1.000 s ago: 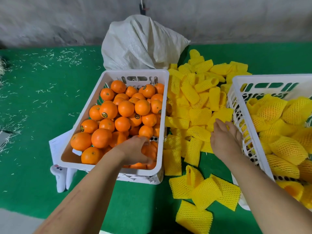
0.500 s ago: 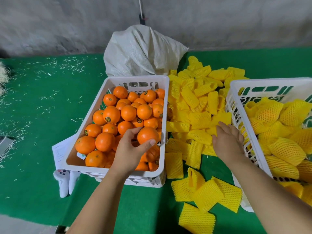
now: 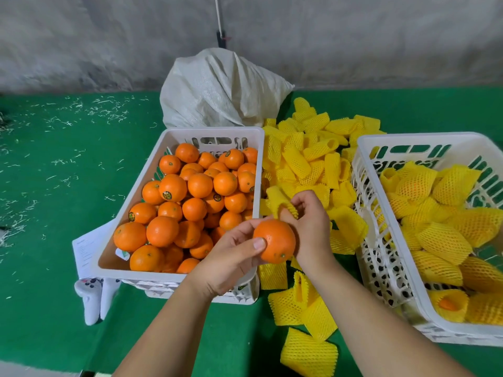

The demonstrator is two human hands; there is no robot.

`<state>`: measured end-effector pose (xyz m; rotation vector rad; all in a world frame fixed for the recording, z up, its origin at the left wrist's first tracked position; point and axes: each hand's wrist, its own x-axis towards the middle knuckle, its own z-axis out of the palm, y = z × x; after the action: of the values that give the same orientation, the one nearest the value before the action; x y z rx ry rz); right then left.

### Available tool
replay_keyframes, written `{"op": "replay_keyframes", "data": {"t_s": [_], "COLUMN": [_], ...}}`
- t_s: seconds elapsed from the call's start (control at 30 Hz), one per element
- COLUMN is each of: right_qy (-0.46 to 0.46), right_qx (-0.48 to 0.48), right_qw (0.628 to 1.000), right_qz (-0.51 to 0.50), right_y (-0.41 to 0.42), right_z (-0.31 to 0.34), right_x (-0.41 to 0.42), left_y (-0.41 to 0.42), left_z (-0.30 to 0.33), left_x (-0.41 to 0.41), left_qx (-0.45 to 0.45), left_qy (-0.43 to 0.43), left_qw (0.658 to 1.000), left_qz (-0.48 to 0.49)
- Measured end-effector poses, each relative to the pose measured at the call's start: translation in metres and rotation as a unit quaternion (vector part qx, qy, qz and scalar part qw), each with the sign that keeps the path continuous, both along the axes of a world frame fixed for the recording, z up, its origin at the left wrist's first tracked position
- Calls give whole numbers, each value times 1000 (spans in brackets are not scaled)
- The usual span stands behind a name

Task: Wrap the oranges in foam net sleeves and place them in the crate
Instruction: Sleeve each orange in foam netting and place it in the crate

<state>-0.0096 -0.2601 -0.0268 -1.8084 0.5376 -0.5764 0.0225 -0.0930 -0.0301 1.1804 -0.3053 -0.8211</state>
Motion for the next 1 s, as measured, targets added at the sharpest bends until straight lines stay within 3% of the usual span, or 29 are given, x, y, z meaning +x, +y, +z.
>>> {"op": "replay_keyframes", "data": {"t_s": [0.13, 0.37, 0.43, 0.57, 0.8, 1.0], "right_qy": [35, 12, -12, -47, -46, -67], "right_qx": [47, 47, 17, -82, -127, -205], "right_qw": [995, 996, 996, 983, 984, 966], "right_qz": [76, 78, 87, 157, 116, 142], "right_y": [2, -8, -2, 21, 19, 9], "right_z": [-1, 14, 18, 15, 13, 24], "right_x": [2, -29, -40, -53, -42, -48], "left_y": [0, -2, -4, -9, -3, -11], "left_z": [3, -5, -10, -14, -7, -7], "left_x": [-2, -7, -9, -4, -7, -14], "left_qx": [-6, 59, 60, 26, 23, 82], "left_qy": [13, -100, -130, -83, -124, -159], "left_qw": [1000, 983, 973, 959, 987, 960], "left_qz": [1, 143, 181, 269, 101, 216]}}
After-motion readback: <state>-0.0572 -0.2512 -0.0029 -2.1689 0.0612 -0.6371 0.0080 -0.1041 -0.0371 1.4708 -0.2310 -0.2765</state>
